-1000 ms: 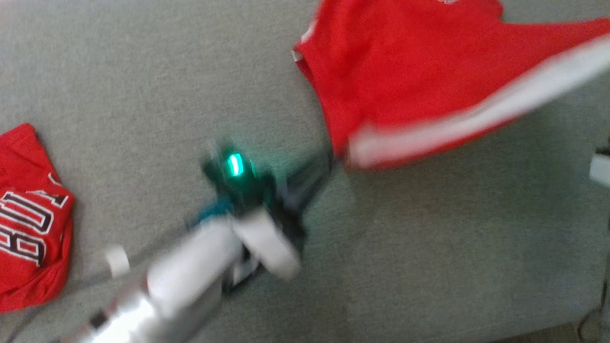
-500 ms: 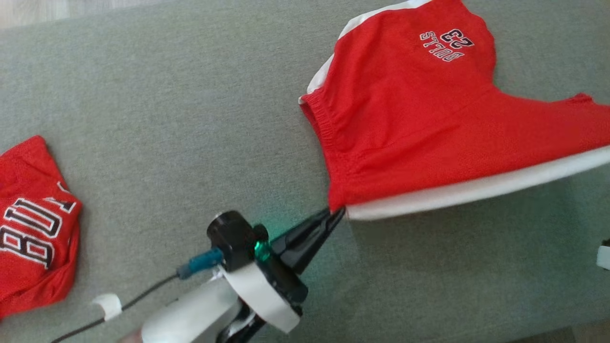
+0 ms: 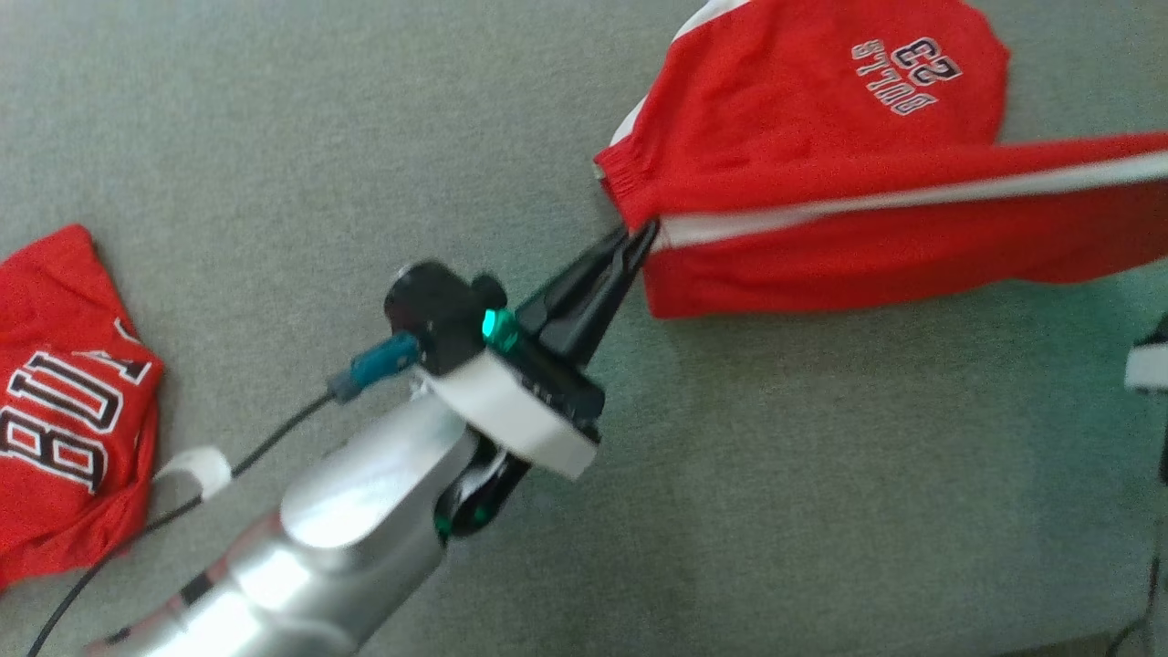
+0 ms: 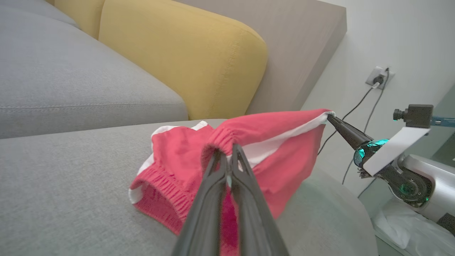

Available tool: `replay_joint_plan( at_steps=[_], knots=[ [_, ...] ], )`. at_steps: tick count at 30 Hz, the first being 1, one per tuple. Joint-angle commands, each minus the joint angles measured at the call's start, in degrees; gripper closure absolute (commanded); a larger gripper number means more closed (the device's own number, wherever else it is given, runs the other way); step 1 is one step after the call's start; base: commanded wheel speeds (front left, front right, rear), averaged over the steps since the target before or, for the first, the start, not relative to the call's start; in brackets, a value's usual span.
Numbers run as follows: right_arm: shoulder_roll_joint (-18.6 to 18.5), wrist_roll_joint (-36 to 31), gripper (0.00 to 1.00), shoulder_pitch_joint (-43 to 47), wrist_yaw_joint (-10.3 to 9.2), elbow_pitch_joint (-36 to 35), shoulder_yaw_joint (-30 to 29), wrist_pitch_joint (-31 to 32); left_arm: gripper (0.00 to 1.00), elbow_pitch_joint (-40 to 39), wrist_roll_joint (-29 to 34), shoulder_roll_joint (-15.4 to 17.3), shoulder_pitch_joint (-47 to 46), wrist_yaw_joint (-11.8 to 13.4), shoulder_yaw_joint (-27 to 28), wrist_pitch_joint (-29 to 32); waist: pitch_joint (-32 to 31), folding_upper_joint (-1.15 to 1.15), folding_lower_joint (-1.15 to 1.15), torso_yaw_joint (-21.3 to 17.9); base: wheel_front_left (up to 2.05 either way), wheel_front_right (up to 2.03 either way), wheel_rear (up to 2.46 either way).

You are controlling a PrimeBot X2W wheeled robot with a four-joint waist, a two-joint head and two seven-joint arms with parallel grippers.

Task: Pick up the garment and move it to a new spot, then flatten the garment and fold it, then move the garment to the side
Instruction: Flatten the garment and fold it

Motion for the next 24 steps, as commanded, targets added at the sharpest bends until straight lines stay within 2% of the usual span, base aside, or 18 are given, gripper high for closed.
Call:
replay_joint_plan(
  at_steps=[1,13,24],
  knots=[
    [-2.3,0.5,1.0,-3.2,0.43,0.9,1.5,0.2,1.0,-0.3,0.3,-0.5,-3.6,0.5,2.7,0.1,1.5,0.0,0.0,0.8,0.0,0.0,0.0],
    [-7.8,2.2,1.0,-18.5,0.43,17.4,7.5,0.4,1.0,7.5,3.1,-5.4,-11.1,4.4,3.6,0.7,6.0,0.0,0.0,4.0,0.0,0.0,0.0],
    [-11.4,2.3,1.0,-29.7,0.43,29.6,15.3,0.1,1.0,8.3,3.4,-5.9,-12.2,6.0,4.2,0.6,7.8,0.0,0.0,6.6,0.0,0.0,0.0]
  ],
)
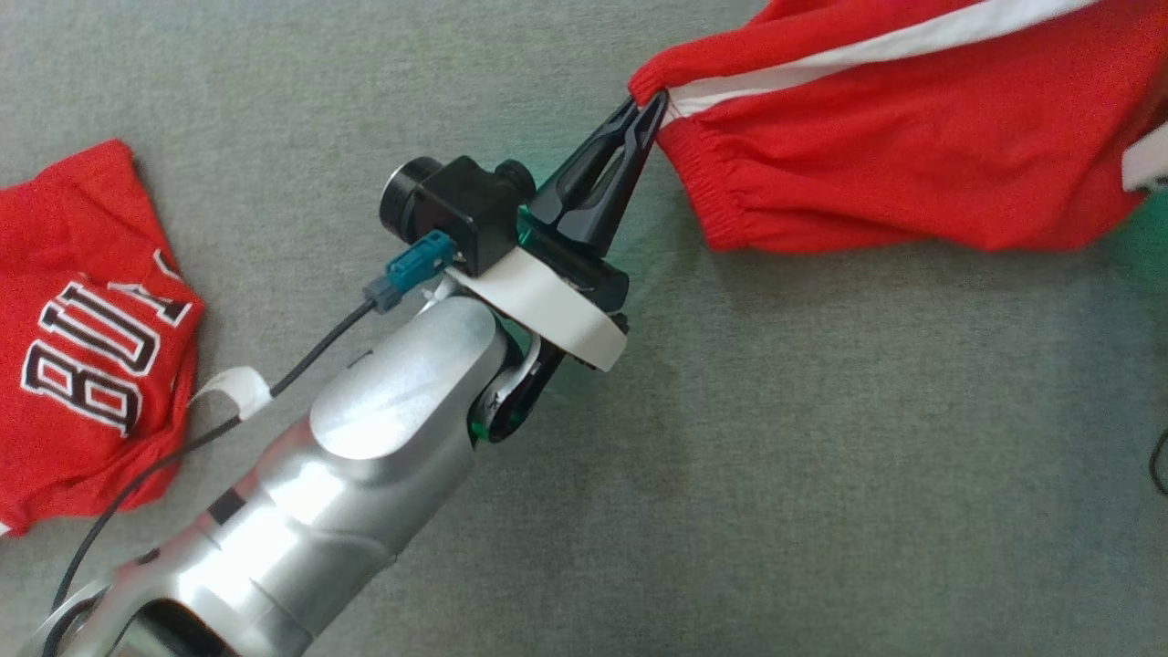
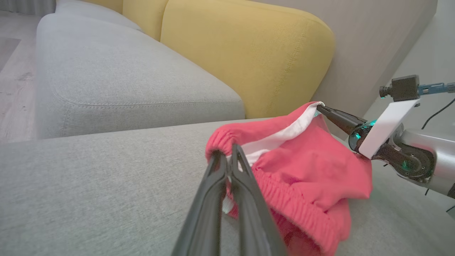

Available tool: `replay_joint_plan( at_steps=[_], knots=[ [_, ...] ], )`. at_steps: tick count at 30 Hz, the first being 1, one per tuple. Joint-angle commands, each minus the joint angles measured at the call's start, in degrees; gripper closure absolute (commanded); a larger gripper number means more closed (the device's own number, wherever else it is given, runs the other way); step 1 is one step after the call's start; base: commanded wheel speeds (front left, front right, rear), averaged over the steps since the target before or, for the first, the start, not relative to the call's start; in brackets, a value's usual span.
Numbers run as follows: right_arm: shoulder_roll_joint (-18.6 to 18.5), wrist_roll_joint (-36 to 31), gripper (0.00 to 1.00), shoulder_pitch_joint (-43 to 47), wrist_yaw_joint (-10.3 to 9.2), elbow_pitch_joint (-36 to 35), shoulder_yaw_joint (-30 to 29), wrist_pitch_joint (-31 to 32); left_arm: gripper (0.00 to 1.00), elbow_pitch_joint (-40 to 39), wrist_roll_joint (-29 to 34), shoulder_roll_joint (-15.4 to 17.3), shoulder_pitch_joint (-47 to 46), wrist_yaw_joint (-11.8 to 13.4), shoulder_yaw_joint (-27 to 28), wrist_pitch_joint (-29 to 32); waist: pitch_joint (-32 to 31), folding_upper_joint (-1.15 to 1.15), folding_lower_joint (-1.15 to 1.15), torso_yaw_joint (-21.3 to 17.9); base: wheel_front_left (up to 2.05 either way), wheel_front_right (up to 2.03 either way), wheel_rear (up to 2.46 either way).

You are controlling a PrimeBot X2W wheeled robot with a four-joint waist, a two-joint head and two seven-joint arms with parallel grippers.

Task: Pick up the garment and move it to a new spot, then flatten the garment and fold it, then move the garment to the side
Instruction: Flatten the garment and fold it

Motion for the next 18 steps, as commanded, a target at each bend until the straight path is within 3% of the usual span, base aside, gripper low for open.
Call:
replay_joint_plan(
  at_steps=[1,11,12,13,14,15,16,18],
  knots=[
    [-1.2,0.1,1.0,-1.2,0.43,-0.6,1.5,-0.5,1.0,-1.4,0.1,0.5,-2.2,0.2,2.1,-0.2,0.4,0.0,0.0,0.5,0.0,0.0,0.0],
    [-2.1,2.7,1.0,-9.5,0.43,7.6,8.9,-0.7,1.0,-0.6,0.7,0.6,-3.1,-1.2,2.3,-0.7,2.2,0.0,0.0,1.5,0.0,0.0,0.0],
    [-2.0,3.5,1.0,-10.0,0.43,7.8,9.8,-0.7,0.87,-0.3,0.8,0.5,-3.2,-1.1,2.4,-0.8,2.3,0.0,0.0,1.5,0.0,0.0,0.0],
    [-1.8,4.6,0.69,-10.4,0.43,7.8,10.6,-0.7,0.51,-0.1,0.9,0.3,-3.1,-1.0,2.6,-0.9,2.4,0.0,0.0,1.5,0.0,0.0,0.0],
    [-1.8,5.7,0.54,-10.6,0.43,7.9,11.9,-0.7,0.0,0.0,0.9,0.2,-3.1,-0.9,2.8,-0.9,2.5,0.0,0.0,1.5,0.0,0.0,0.0],
    [-1.9,6.9,0.13,-10.7,0.43,7.9,13.2,-0.7,0.0,0.2,1.1,0.0,-3.0,-0.5,3.1,-1.0,2.5,0.0,0.0,1.4,0.0,0.0,0.0],
    [-2.2,8.3,0.0,-10.8,0.43,7.8,14.1,-0.7,0.0,0.3,1.4,-0.2,-2.8,-0.3,3.5,-1.1,2.5,0.0,0.0,1.4,0.0,0.0,0.0],
    [-3.5,11.8,0.0,-10.4,0.43,7.1,15.7,-0.7,0.0,0.4,2.6,-0.7,-1.9,0.4,4.4,-1.3,2.2,0.0,0.0,1.5,0.0,0.0,0.0]
  ],
)
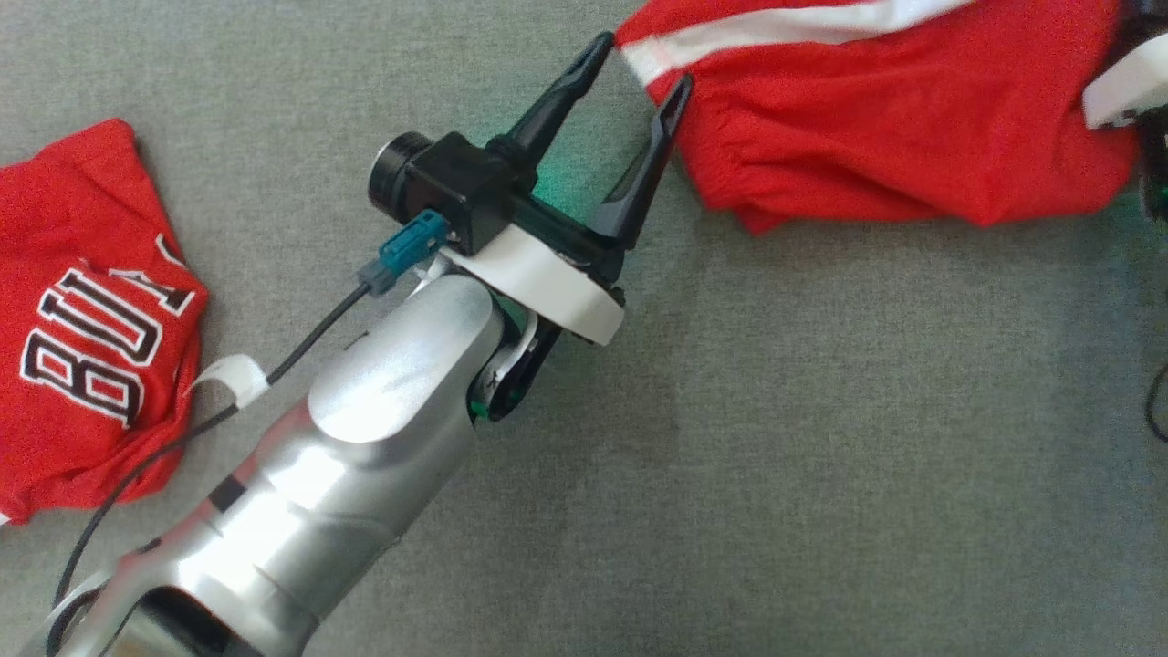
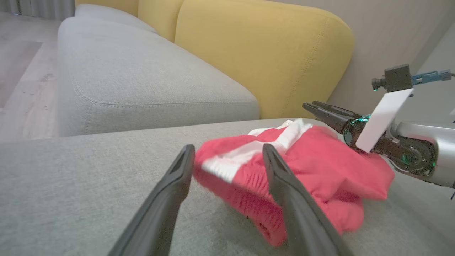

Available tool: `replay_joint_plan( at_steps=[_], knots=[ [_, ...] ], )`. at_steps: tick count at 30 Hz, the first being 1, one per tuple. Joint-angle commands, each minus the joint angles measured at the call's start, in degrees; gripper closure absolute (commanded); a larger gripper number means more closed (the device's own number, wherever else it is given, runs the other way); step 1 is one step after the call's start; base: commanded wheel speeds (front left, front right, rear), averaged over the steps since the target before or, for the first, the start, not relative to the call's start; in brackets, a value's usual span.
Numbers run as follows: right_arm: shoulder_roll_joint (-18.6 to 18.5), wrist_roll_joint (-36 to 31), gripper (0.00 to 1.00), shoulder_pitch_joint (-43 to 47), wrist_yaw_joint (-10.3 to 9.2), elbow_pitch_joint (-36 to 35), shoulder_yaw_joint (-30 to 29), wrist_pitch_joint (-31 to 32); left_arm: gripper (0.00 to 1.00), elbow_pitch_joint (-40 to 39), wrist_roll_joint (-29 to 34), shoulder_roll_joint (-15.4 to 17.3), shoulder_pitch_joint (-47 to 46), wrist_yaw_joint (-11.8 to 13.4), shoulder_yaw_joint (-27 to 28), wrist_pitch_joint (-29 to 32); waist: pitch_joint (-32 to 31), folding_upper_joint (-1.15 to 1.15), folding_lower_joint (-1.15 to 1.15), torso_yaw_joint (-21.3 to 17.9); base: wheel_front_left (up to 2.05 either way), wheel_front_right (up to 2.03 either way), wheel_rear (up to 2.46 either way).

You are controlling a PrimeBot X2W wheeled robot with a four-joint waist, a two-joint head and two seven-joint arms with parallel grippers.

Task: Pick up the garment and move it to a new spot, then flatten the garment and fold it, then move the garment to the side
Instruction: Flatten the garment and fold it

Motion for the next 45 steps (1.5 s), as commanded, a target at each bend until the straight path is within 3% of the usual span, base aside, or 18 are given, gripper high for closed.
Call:
replay_joint_plan(
  at_steps=[1,7,12,15,20,21,22,23,24,28,38,45],
  knots=[
    [-1.8,1.1,0.0,0.3,0.43,-2.0,0.8,-0.6,0.0,-1.6,1.1,0.3,-0.2,0.9,2.5,-0.6,-0.4,0.0,-0.01,0.1,0.0,0.0,0.0],
    [-4.2,8.2,0.0,3.7,0.43,-1.4,3.4,-0.3,0.0,-9.6,11.0,0.0,7.1,7.3,12.0,-0.7,-2.2,0.0,-0.01,0.8,0.0,0.0,0.0],
    [-7.9,14.1,0.0,6.3,0.43,1.1,5.0,3.6,0.0,-18.6,19.4,-1.5,15.9,11.8,20.3,-0.7,-2.8,0.0,-0.01,3.2,0.0,0.0,0.0],
    [-10.2,16.5,0.0,7.3,0.43,2.8,5.0,5.3,0.0,-22.9,23.2,-2.4,20.4,12.5,23.4,-0.7,-2.5,0.0,-0.01,4.8,0.0,0.0,0.0],
    [-12.6,20.8,0.0,9.3,0.43,5.7,5.3,10.1,0.0,-26.3,27.2,-3.4,25.6,11.0,24.9,-0.7,-2.3,0.0,-0.01,7.4,0.0,0.0,0.0],
    [-12.5,22.3,0.16,9.9,0.43,5.8,5.5,11.7,0.0,-26.6,27.7,-3.6,26.4,10.7,25.1,-0.7,-2.5,0.0,-0.01,7.6,0.0,0.0,0.0],
    [-12.3,23.8,0.65,10.5,0.43,5.4,5.7,13.3,0.0,-27.0,28.0,-3.7,27.0,10.6,25.4,-0.7,-2.6,0.0,-0.01,7.7,0.0,0.0,0.0],
    [-12.3,23.8,0.65,10.5,0.43,5.4,5.7,13.3,0.0,-27.0,28.0,-3.7,27.0,10.6,25.4,-0.7,-2.6,0.0,-0.01,7.7,0.0,0.0,0.0],
    [-12.1,25.3,1.0,11.1,0.43,4.8,6.0,14.7,0.0,-27.2,28.2,-3.9,27.6,10.4,25.7,-0.7,-2.9,0.0,-0.01,7.7,0.0,0.0,0.0],
    [-13.2,28.8,1.0,12.9,0.43,1.7,6.5,15.9,0.0,-27.6,29.0,-4.2,29.2,9.7,27.1,-0.7,-4.1,0.0,-0.01,6.7,0.0,0.0,0.0],
    [-17.7,26.4,1.0,14.0,0.43,2.0,6.7,9.6,0.0,-26.5,29.7,-4.5,30.9,7.0,29.2,-0.7,-7.8,0.0,-0.01,1.2,0.0,0.0,0.0],
    [-15.6,27.5,1.0,11.9,0.43,-5.0,7.9,9.1,0.0,-25.0,29.9,-4.5,31.8,5.9,29.3,-0.7,-9.8,0.0,-0.01,-1.3,0.0,0.0,0.0]
  ],
)
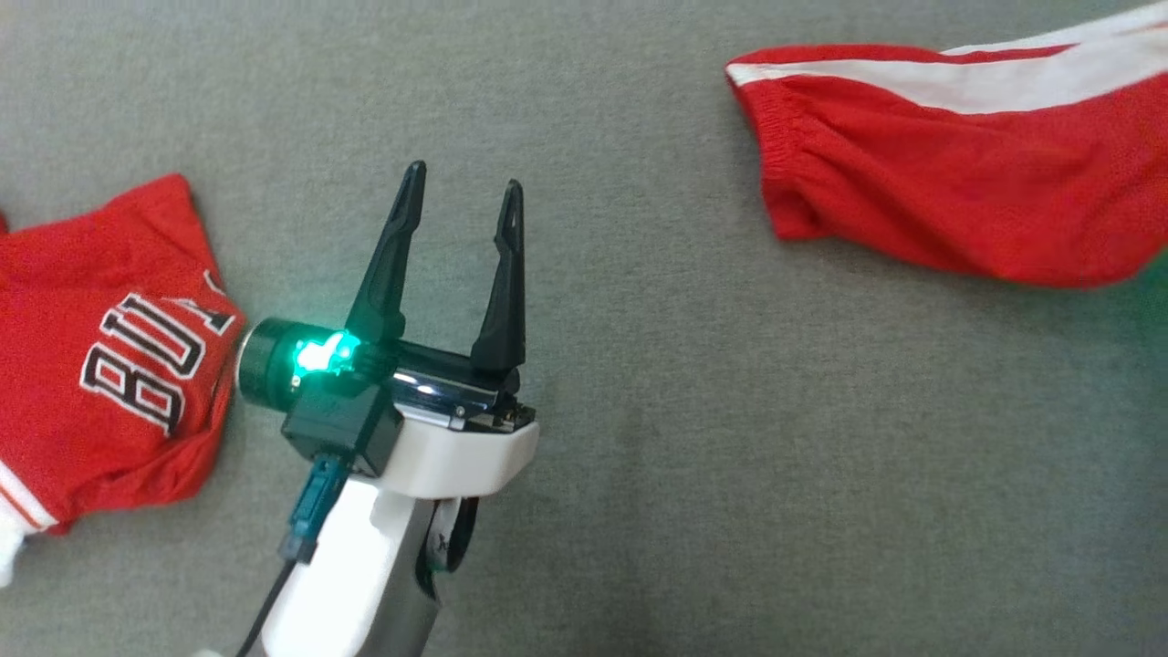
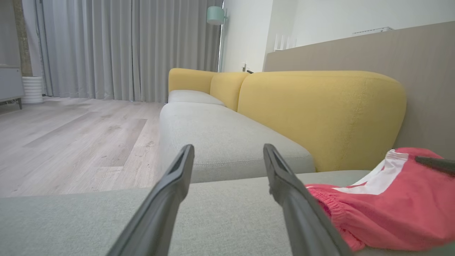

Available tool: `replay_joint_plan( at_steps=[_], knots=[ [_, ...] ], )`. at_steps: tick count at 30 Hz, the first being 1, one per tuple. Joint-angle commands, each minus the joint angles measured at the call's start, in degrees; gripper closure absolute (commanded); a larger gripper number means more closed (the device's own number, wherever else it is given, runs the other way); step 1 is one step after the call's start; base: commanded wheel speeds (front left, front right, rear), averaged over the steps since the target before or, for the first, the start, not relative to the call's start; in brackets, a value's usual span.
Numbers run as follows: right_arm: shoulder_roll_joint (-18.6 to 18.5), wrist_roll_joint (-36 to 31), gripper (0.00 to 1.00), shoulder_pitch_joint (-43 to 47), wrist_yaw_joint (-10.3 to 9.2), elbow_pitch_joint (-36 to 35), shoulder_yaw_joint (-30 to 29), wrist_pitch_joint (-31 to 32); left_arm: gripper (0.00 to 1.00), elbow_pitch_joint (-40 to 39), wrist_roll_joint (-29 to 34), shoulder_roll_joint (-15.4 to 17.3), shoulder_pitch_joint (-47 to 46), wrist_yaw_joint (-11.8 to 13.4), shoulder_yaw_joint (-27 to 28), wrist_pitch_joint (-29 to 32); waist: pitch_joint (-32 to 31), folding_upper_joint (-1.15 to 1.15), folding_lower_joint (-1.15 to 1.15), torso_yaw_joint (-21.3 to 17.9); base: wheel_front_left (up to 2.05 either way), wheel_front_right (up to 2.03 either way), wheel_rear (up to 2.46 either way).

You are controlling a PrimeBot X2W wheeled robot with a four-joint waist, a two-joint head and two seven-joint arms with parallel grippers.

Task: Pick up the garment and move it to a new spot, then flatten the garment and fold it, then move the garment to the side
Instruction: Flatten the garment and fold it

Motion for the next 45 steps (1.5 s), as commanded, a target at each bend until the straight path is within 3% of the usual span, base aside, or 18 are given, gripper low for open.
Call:
replay_joint_plan(
  at_steps=[1,8,12,20,23,24,25,30,39,41,45],
  knots=[
    [-0.1,0.7,1.0,-0.6,0.43,-3.3,0.7,-0.2,0.0,-1.6,0.5,0.1,0.6,-0.1,1.7,-0.3,-1.1,0.0,0.0,-0.8,0.0,0.0,0.0],
    [4.4,-0.2,1.0,1.7,0.43,-13.9,1.6,1.3,0.0,-1.0,-0.6,0.0,1.7,0.0,1.9,-0.3,-4.0,0.0,0.0,-1.3,0.0,0.0,0.0],
    [10.7,-3.0,1.0,3.1,0.43,-17.2,1.6,2.9,0.0,-1.1,-1.7,0.0,2.4,0.3,1.5,-0.3,-5.3,0.0,0.0,-0.6,0.0,0.0,0.0],
    [24.0,-7.6,1.0,5.2,0.43,-17.1,2.0,4.6,0.0,-1.5,-3.6,0.0,2.9,1.3,0.2,-0.3,-6.3,0.0,0.0,2.2,0.0,0.0,0.0],
    [26.7,-8.3,1.0,5.4,0.43,-15.7,2.1,4.4,0.0,-1.6,-4.0,0.0,2.9,1.5,0.0,-0.3,-6.2,0.0,0.0,3.1,0.0,0.0,0.0],
    [27.9,-8.6,0.62,5.5,0.43,-15.0,2.3,4.4,0.0,-1.7,-4.1,0.0,2.9,1.6,-0.2,-0.3,-6.1,0.0,0.0,3.5,0.0,0.0,0.0],
    [28.7,-8.8,0.0,5.6,0.43,-14.4,2.4,4.3,0.0,-1.7,-4.2,0.0,2.9,1.7,-0.3,-0.3,-6.0,0.0,0.0,3.8,0.0,0.0,0.0],
    [29.1,-8.1,0.0,6.5,0.43,-16.2,2.1,1.6,0.0,-1.7,-4.4,0.0,3.0,1.9,-0.1,-0.3,-5.7,0.0,0.0,4.5,0.0,0.0,0.0],
    [19.4,-13.0,0.0,12.1,0.43,-21.5,-3.6,-6.7,0.0,-2.0,-4.1,0.0,5.0,1.8,1.3,-0.3,-7.5,0.0,0.0,4.1,0.0,0.0,0.0],
    [18.5,-13.2,0.97,12.8,0.43,-21.4,-4.3,-7.3,0.0,-2.1,-4.2,0.0,5.2,1.6,1.4,-0.3,-7.6,0.0,0.0,4.4,0.0,0.0,0.0],
    [17.1,-14.4,1.0,12.0,0.43,-19.9,-1.8,-7.7,0.0,-2.1,-4.4,0.0,5.0,1.4,0.8,-0.3,-7.2,0.0,0.0,5.6,0.0,0.0,0.0]
  ],
)
